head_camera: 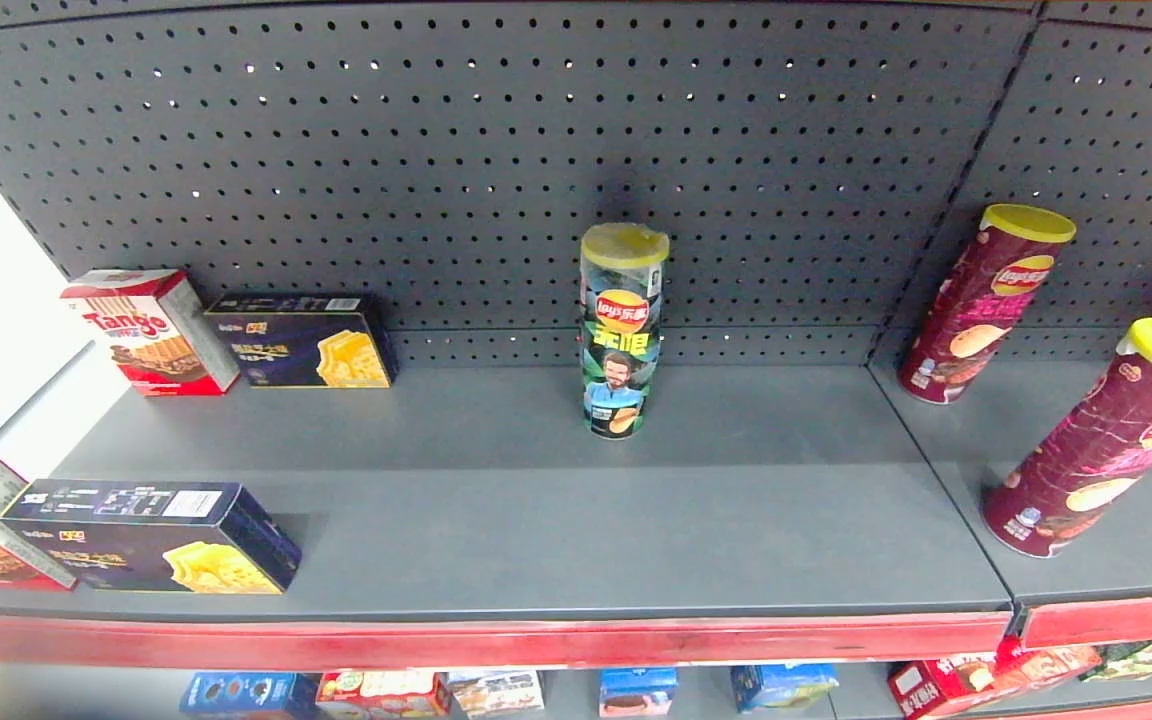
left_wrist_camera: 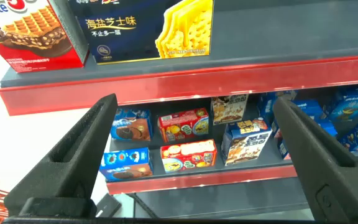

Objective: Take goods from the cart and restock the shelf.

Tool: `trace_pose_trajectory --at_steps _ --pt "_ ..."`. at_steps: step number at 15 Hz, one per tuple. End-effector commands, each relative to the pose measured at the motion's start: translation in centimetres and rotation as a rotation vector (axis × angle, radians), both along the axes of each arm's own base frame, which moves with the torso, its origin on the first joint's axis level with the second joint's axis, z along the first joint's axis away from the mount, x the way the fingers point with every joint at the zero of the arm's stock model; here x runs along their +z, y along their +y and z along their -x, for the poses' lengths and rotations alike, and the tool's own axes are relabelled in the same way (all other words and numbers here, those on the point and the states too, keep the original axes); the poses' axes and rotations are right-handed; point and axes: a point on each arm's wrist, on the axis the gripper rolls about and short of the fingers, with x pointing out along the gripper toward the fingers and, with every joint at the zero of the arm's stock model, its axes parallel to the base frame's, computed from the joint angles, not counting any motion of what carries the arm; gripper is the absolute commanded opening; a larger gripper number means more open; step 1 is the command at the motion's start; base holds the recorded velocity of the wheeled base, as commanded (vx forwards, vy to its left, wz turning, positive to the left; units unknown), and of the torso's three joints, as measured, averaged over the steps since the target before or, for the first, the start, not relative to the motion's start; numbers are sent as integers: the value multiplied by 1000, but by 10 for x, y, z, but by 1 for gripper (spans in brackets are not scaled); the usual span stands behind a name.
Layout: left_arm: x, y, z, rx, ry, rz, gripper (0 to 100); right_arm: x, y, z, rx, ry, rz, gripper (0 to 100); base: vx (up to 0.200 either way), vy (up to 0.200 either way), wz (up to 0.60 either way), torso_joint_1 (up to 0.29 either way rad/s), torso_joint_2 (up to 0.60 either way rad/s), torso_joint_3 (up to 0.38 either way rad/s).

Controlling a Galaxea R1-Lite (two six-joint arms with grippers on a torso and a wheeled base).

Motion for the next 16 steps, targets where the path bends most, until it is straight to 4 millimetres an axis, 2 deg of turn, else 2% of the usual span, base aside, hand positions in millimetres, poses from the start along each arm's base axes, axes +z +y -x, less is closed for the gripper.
trace_pose_trajectory --at_steps 1,9,16 --pt "0 0 0 1 1 0 100 0 0 0 1 1 0 100 0 0 0 0 0 0" --pt "0 0 0 1 5 5 100 0 0 0 0 0 -2 100 0 0 0 0 0 0" --pt "0 0 0 -1 5 5 100 0 0 0 -2 1 -3 100 0 0 600 4 3 0"
